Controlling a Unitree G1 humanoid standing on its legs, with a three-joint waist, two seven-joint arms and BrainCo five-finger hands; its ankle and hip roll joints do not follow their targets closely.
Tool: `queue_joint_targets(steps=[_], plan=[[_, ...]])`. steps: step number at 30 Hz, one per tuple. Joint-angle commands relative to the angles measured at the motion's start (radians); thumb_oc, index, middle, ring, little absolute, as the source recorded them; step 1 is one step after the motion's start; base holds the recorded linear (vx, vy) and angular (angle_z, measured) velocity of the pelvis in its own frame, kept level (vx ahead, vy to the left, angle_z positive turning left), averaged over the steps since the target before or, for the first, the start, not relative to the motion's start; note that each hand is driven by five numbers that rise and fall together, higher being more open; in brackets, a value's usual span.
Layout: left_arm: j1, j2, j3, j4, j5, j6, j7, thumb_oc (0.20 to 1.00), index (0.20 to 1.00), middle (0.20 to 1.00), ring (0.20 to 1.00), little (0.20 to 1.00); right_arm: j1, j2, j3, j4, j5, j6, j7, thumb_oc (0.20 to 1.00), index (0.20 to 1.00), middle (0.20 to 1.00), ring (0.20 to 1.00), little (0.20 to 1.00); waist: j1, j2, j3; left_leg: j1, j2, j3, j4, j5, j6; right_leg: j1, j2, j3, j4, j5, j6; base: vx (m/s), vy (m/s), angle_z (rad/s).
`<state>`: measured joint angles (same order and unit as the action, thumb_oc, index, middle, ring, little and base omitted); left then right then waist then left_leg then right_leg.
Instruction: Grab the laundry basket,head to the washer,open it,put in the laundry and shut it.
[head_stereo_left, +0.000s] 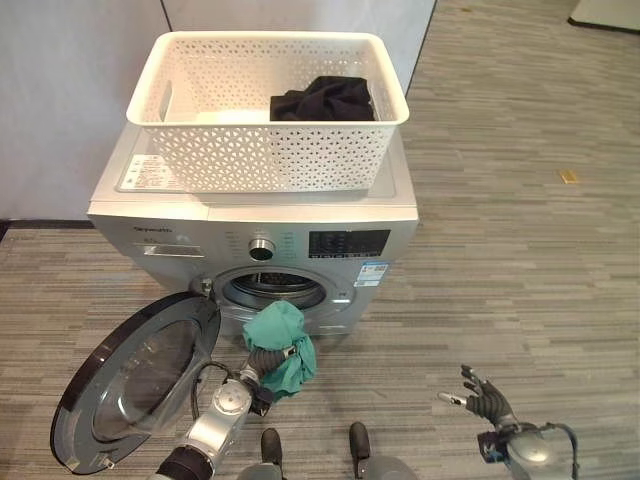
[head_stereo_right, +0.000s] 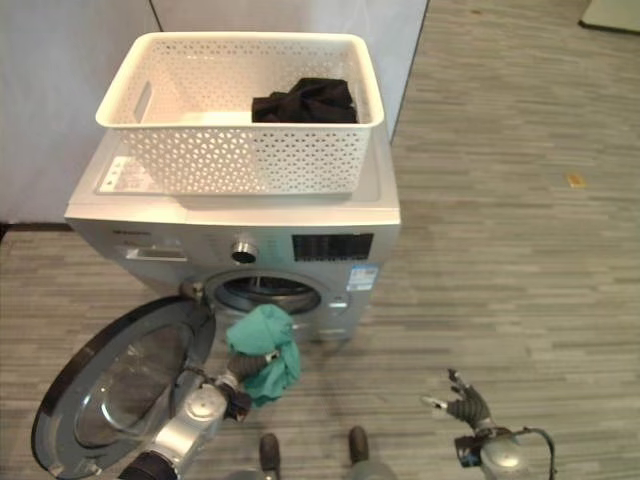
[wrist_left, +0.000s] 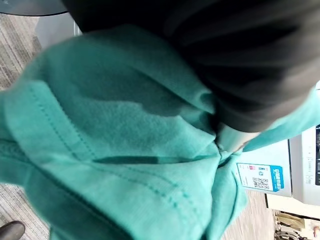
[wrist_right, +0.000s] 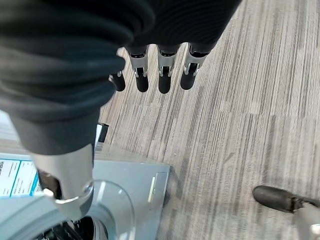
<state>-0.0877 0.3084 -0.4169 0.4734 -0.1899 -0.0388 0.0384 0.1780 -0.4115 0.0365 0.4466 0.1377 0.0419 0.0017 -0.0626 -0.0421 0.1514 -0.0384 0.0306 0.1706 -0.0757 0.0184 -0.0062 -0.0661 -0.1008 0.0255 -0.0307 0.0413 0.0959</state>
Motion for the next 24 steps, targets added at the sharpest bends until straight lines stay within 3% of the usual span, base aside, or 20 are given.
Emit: queue_joint_targets(steps=[1,4,5,6,8,9,12,17,18,24], plan=[[-0.067,0.009,-0.006,-0.006,-0.019,-0.065,0.023,0.200,0.200,0.200,0.200,0.200,-0.008,-0.004,-0.015,-0.020,0.050,-0.042,-0.046,1.000,1.000,1.000,1.000,1.000,0.015,-0.014,0.008,-0.124,-0.052,-0.045,0.113,-0.061,0.068,-0.027,-0.029,-0.027,0.242,-0.138,0.063,-0.06,0.110,-0.17],[-0.116,0.000,-0.031,0.004,-0.015,-0.063,0.044,0.200,0.200,0.200,0.200,0.200,-0.050,0.016,-0.014,-0.010,0.100,-0.060,-0.078,1.000,1.000,1.000,1.000,1.000,-0.009,0.003,0.064,-0.136,-0.061,-0.056,0.136,-0.076,0.084,-0.131,-0.018,0.007,0.363,-0.124,0.059,-0.10,0.159,-0.05],[-0.142,-0.008,-0.038,0.012,-0.011,-0.069,0.059,0.200,0.200,0.200,0.200,0.200,-0.075,0.020,-0.012,-0.004,0.121,-0.067,-0.098,1.000,1.000,1.000,1.000,1.000,-0.017,0.009,0.087,-0.143,-0.063,-0.057,0.141,-0.081,0.083,-0.175,-0.018,0.019,0.336,-0.115,0.051,-0.13,0.080,-0.28],[-0.188,-0.022,-0.048,0.023,-0.015,-0.079,0.083,0.200,0.200,0.200,0.200,0.200,-0.114,0.023,-0.032,0.050,0.133,-0.070,-0.150,1.000,1.000,1.000,1.000,1.000,-0.030,0.019,0.129,-0.162,-0.060,-0.073,0.155,-0.104,0.073,-0.256,-0.071,0.044,0.225,-0.043,0.058,-0.09,0.031,-0.29],[-0.203,-0.026,-0.051,0.027,-0.011,-0.082,0.093,0.200,0.200,0.200,0.200,0.200,-0.122,0.024,-0.037,0.071,0.135,-0.070,-0.165,1.000,1.000,1.000,1.000,1.000,-0.036,0.020,0.146,-0.167,-0.062,-0.084,0.171,-0.119,0.072,-0.276,-0.087,0.054,0.190,-0.021,0.061,-0.04,-0.032,-0.05],[-0.242,-0.036,-0.061,0.041,-0.011,-0.086,0.111,0.200,0.200,0.200,0.200,0.200,-0.146,0.028,-0.045,0.117,0.149,-0.070,-0.192,1.000,1.000,1.000,1.000,1.000,-0.045,0.012,0.174,-0.188,-0.072,-0.097,0.193,-0.129,0.067,-0.315,-0.116,0.062,0.124,0.028,0.068,-0.02,-0.072,0.05],[-0.272,-0.037,-0.071,0.037,-0.010,-0.098,0.123,0.200,0.200,0.200,0.200,0.200,-0.154,0.026,-0.049,0.180,0.137,-0.065,-0.210,1.000,1.000,1.000,1.000,1.000,-0.050,0.003,0.215,-0.207,-0.078,-0.118,0.217,-0.139,0.058,-0.330,-0.142,0.020,0.088,0.068,0.078,-0.01,-0.098,0.31],[-0.311,-0.051,-0.094,0.042,-0.014,-0.112,0.124,0.200,0.200,0.200,0.200,0.200,-0.091,0.033,-0.072,0.233,0.137,-0.068,-0.199,1.000,1.000,1.000,1.000,1.000,-0.048,-0.022,0.209,-0.258,-0.126,-0.170,0.223,-0.110,0.043,-0.331,-0.156,0.024,0.100,0.104,0.090,0.01,-0.116,0.75],[-0.323,-0.059,-0.093,0.050,-0.024,-0.115,0.133,0.200,0.200,0.200,0.200,0.200,-0.063,0.041,-0.061,0.248,0.133,-0.073,-0.185,1.000,1.000,1.000,1.000,1.000,-0.051,-0.027,0.196,-0.293,-0.127,-0.206,0.212,-0.088,0.032,-0.357,-0.145,0.016,0.115,0.101,0.086,0.02,-0.215,0.58],[-0.373,-0.058,-0.101,0.084,-0.042,-0.115,0.164,0.200,0.200,0.200,0.200,0.200,-0.107,0.061,-0.014,0.273,0.178,-0.102,-0.178,1.000,1.000,1.000,1.000,1.000,-0.036,-0.036,0.199,-0.342,-0.078,-0.261,0.153,-0.037,-0.005,-0.374,-0.126,-0.096,0.112,0.076,0.074,0.01,-0.222,0.32]])
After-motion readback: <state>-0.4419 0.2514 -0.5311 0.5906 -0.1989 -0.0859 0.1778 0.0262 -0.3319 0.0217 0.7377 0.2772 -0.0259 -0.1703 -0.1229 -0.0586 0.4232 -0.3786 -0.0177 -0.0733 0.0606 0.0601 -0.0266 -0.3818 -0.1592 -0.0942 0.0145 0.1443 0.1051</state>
